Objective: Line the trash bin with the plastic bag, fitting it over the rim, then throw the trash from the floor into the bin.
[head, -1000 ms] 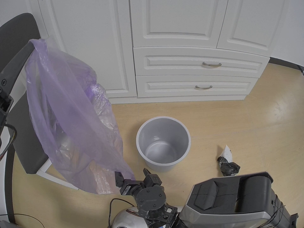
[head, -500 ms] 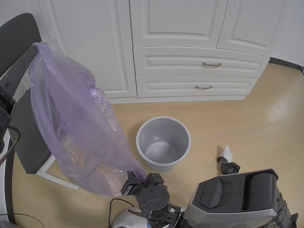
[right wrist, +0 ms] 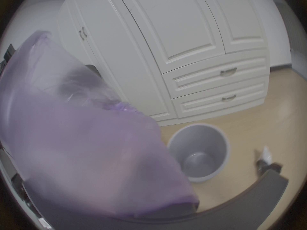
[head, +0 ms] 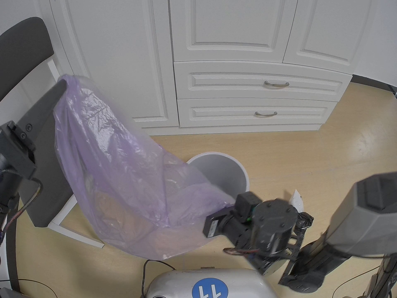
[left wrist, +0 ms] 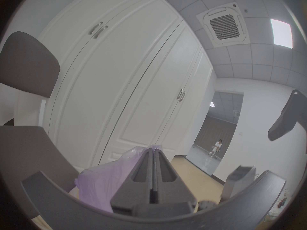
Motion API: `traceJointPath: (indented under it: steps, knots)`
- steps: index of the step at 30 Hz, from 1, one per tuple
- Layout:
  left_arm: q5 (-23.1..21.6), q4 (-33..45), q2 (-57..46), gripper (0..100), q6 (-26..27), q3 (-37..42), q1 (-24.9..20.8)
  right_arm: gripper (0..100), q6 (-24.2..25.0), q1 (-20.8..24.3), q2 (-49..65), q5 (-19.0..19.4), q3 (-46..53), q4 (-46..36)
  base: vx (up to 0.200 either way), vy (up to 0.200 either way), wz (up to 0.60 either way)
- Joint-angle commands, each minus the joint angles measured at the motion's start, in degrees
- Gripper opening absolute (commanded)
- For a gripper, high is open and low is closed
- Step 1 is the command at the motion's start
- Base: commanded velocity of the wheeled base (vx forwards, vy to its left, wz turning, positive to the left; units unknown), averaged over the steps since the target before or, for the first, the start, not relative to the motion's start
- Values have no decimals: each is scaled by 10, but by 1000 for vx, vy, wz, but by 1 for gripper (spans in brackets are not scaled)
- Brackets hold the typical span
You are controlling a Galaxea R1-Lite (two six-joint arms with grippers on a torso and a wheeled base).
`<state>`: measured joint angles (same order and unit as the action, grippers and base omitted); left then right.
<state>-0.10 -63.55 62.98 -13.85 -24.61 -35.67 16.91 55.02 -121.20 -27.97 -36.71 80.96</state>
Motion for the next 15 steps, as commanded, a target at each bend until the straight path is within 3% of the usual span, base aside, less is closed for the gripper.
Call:
traceJointPath:
  steps: [1,5,6,9,15]
  knots:
    - [-5,51,44,0,-2,22,34,0,-70,-119,222,64,63,-171,0,0,0]
    - [-4,74,70,0,-3,23,38,0,-77,-168,316,112,58,-317,0,0,0]
    - [-5,75,80,0,-3,26,38,0,-81,-193,344,141,55,-360,0,0,0]
    - [-5,74,104,0,-3,34,38,0,-95,-240,369,176,45,-396,0,0,0]
    - [-3,60,172,0,-25,33,37,0,-102,-279,348,182,31,-394,0,0,0]
